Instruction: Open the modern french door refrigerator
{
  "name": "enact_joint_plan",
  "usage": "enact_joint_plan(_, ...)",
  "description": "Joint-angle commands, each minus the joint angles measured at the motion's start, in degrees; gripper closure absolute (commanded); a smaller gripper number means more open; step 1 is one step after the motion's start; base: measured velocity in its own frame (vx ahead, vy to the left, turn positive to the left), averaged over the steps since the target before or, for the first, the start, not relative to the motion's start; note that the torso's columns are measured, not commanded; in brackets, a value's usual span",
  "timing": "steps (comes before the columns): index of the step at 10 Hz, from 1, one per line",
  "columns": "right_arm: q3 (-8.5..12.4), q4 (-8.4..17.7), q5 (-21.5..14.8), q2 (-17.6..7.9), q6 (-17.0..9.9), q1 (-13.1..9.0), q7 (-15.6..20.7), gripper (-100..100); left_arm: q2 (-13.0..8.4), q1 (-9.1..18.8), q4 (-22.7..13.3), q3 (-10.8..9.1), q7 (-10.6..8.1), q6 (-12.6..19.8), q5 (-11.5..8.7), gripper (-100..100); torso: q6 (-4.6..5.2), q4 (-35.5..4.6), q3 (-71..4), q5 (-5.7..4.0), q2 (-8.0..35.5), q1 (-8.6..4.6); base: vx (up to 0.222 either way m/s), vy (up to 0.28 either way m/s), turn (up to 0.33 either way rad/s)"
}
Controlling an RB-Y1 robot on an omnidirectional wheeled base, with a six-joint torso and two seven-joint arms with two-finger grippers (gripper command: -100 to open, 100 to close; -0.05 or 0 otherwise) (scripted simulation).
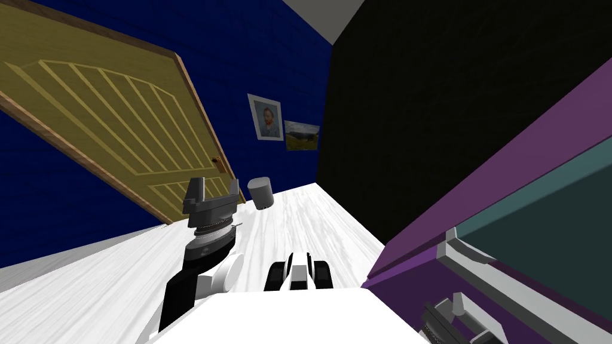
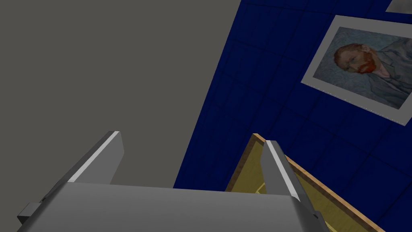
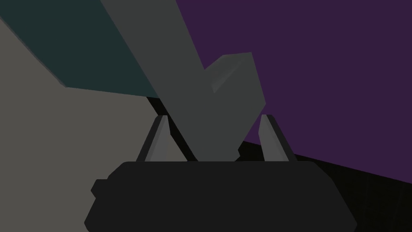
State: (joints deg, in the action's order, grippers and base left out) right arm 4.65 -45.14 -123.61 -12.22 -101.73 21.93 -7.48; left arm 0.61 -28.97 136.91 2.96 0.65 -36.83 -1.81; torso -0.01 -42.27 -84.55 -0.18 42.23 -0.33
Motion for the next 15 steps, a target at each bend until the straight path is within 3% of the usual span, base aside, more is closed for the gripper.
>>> enact_joint_plan(1,0.12,-1.69,1.49,-1.86,2.68,0.79,-0.05,100,0.00,0.00,0.00,0.00,0.00,0.00,0.00,0,0.02,0.00,0.01,0.04,0.03,0.14,-0.044,0.145,0.007)
enact_joint_plan(2,0.17,-2.35,2.04,-2.57,3.63,1.10,-0.04,100,0.00,0.00,0.00,0.00,0.00,0.00,0.00,0,0.00,-0.01,0.02,0.07,0.05,0.24,-0.058,0.139,0.017)
enact_joint_plan(3,0.17,-1.61,1.70,-2.17,2.85,0.65,-0.07,100,0.00,0.00,0.00,0.00,0.00,0.00,0.00,0,0.00,-0.03,0.03,0.14,0.11,0.29,-0.028,0.064,-0.001)
enact_joint_plan(12,-0.12,-4.16,0.87,-2.08,3.52,3.33,-0.73,100,0.00,0.00,0.00,0.00,0.00,0.00,0.00,0,0.05,-0.04,0.06,0.17,0.16,0.39,-0.064,0.172,-0.023)
enact_joint_plan(13,-0.10,-4.06,0.96,-2.14,3.60,3.17,-0.59,100,0.01,0.00,0.00,0.01,0.00,0.00,0.00,0,0.03,-0.04,0.04,0.17,0.12,0.44,-0.033,0.108,-0.019)
enact_joint_plan(15,0.20,-1.49,1.89,-3.02,3.32,2.94,-2.89,100,0.00,0.00,0.00,0.00,0.00,0.00,0.00,0,0.03,-0.01,-0.09,0.19,-0.03,0.22,-0.033,0.134,0.026)
